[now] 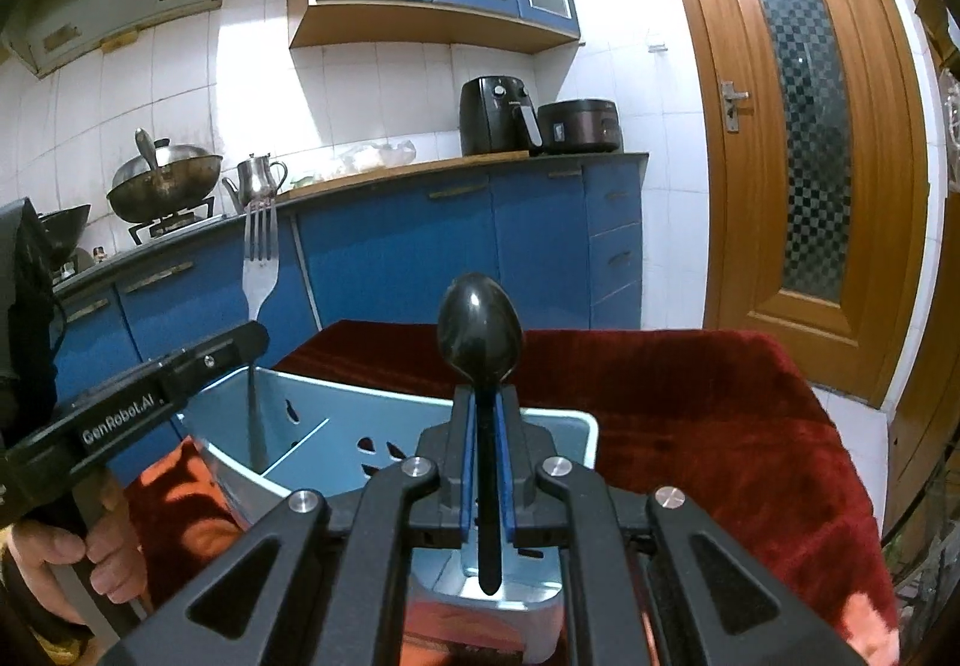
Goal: Organize utensils
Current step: 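Carry the spoon into the blue box with the right tool while the left tool drops the fork in, then move both tools back down over the silver knife and white plastic fork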
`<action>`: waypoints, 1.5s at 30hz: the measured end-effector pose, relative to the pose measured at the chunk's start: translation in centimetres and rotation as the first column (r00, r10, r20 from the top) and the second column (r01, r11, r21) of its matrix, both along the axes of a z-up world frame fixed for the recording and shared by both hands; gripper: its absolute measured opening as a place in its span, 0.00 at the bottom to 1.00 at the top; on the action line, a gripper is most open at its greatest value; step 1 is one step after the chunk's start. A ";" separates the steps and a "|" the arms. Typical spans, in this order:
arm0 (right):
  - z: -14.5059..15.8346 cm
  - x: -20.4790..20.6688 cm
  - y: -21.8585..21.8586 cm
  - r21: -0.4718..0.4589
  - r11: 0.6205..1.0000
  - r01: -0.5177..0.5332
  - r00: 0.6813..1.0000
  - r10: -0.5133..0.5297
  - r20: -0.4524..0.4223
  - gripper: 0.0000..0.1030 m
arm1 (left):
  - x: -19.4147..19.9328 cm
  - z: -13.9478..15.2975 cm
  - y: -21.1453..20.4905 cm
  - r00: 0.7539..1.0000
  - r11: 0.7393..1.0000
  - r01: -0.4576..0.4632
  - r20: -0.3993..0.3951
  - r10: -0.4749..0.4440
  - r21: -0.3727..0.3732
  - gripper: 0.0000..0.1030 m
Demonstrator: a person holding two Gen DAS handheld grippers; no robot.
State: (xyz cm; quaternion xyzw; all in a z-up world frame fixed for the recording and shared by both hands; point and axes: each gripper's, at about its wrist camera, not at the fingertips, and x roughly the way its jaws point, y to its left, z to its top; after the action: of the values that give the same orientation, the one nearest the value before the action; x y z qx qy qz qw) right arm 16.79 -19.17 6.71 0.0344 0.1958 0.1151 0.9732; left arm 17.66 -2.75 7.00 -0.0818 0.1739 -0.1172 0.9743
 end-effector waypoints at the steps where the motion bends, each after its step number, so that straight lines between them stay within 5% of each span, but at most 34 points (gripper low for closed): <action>1: 0.1 0.0 -0.1 0.006 1.000 -0.003 1.000 0.003 -0.004 0.18 | -0.1 -0.1 0.0 1.000 1.000 0.005 -0.004 -0.005 -0.001 0.04; 4: 0.1 -0.2 -0.2 0.016 1.000 -0.002 1.000 0.002 -0.006 0.29 | -0.5 0.0 -0.1 1.000 1.000 0.018 -0.007 -0.018 0.005 0.14; 12: 1.3 -1.5 -0.1 0.019 1.000 0.000 1.000 -0.001 0.013 0.29 | -2.2 1.3 0.1 0.999 0.999 0.036 -0.005 -0.036 0.010 0.25; 27: 4.5 -6.9 0.3 0.044 0.999 -0.009 1.000 0.010 -0.017 0.30 | -7.3 3.9 0.8 0.996 0.996 0.089 -0.022 -0.089 0.031 0.26; 33: 5.0 -9.5 0.8 0.032 0.999 -0.016 0.999 0.017 -0.037 0.29 | -10.0 4.2 1.1 0.995 0.993 0.085 -0.054 -0.081 0.079 0.26; 45: 4.3 -13.1 1.3 0.016 1.000 0.012 0.993 -0.010 -0.120 0.29 | -13.2 3.5 3.4 0.986 0.995 0.081 -0.153 -0.071 0.054 0.26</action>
State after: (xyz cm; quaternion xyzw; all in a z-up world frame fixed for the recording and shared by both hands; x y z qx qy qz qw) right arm 3.72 -17.87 10.97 0.0507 0.2528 0.1091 0.9600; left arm 4.47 0.61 10.48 -0.0546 0.2537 -0.1425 0.9552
